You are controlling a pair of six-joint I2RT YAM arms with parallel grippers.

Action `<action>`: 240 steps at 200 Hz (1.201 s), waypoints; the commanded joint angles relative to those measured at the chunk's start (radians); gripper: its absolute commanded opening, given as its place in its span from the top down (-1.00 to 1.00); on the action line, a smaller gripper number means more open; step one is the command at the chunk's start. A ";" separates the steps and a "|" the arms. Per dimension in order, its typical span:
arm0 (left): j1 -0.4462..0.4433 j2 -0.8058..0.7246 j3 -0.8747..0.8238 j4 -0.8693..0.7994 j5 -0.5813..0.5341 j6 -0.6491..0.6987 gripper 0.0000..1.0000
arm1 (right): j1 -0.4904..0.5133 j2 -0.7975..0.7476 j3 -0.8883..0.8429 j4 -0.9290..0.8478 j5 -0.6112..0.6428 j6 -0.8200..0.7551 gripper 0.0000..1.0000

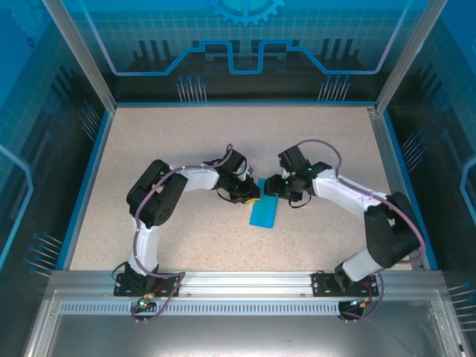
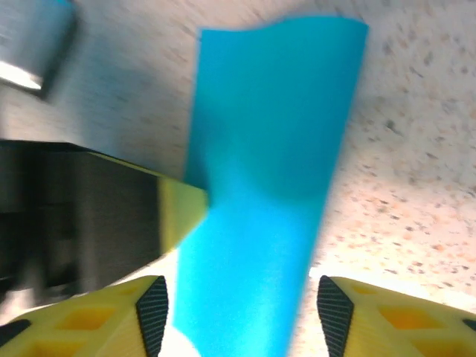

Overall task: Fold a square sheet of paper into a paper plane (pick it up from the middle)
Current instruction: Hold the square sheet of paper at the center of the table, then fold the square sheet of paper in half at the center of the table.

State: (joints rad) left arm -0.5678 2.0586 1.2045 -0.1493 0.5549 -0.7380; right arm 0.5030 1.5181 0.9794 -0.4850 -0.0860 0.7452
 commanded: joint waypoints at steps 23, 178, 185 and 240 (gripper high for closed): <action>-0.013 0.082 -0.029 -0.151 -0.087 0.010 0.73 | 0.045 0.062 -0.002 0.077 -0.074 0.039 0.31; -0.020 0.102 -0.028 -0.200 -0.154 -0.044 0.81 | -0.066 0.178 -0.179 0.177 -0.138 -0.033 0.63; -0.020 0.104 -0.032 -0.198 -0.156 -0.048 0.81 | -0.077 0.173 -0.198 0.189 -0.143 -0.043 0.64; -0.018 0.123 -0.071 -0.181 -0.165 -0.055 0.82 | -0.155 0.053 -0.368 0.302 -0.181 -0.093 0.67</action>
State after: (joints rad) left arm -0.5735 2.0666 1.2148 -0.1745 0.5331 -0.7719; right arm 0.4091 1.6127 0.6991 -0.1314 -0.2981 0.6960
